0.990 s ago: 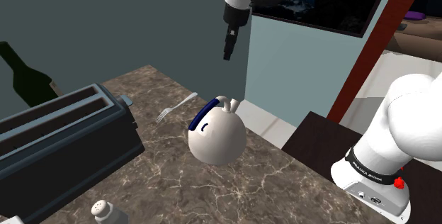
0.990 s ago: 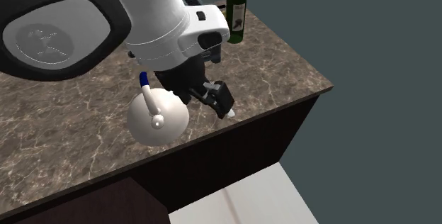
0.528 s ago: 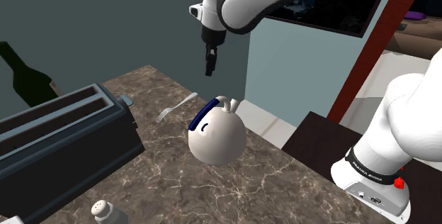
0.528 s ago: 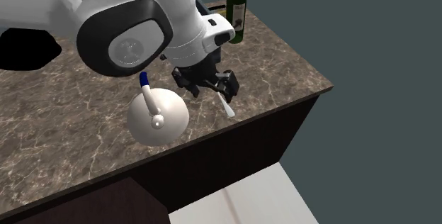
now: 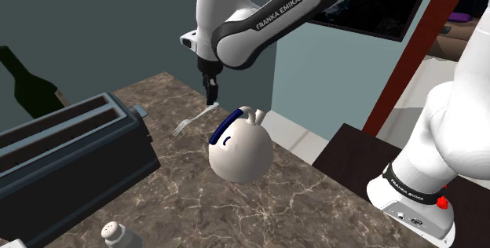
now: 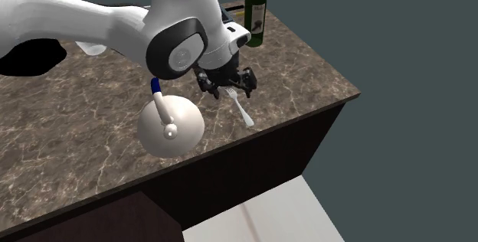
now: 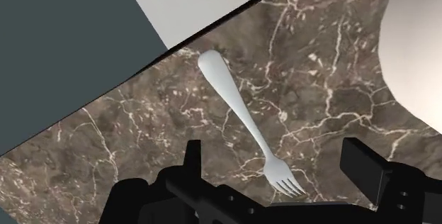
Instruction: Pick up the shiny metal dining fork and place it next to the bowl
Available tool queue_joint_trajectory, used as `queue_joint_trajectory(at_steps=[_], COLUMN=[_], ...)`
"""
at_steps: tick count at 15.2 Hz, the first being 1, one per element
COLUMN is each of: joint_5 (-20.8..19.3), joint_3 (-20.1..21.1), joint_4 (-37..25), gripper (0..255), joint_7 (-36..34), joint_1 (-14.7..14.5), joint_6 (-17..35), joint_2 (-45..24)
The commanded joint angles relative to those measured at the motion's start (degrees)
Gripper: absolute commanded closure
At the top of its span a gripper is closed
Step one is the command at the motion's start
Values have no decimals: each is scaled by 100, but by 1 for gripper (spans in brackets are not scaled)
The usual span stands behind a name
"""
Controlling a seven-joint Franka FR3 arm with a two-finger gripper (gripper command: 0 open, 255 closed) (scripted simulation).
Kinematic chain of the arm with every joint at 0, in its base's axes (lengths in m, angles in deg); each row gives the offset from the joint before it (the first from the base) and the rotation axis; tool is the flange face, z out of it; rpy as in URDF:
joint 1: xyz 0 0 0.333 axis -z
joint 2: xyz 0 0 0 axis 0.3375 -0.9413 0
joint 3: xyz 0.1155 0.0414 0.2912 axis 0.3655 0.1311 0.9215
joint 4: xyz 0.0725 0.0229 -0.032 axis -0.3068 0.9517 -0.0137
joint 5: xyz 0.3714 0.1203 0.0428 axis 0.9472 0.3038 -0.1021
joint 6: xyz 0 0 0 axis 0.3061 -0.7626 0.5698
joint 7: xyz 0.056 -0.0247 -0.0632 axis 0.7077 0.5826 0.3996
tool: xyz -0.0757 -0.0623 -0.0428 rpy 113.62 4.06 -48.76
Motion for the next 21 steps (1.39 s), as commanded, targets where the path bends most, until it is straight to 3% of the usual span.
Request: queue_joint_trajectory(at_steps=[1,5,13,21], joint_5=[-96,-308,-449,-458], joint_3=[69,185,124,117], joint_4=[-223,-655,-823,-836], gripper=[0,0,0,0], joint_7=[112,314,260,254], joint_1=[-82,-262,-325,-329], joint_6=[135,345,696,721], joint_2=[-358,-1013,-1539,-1577])
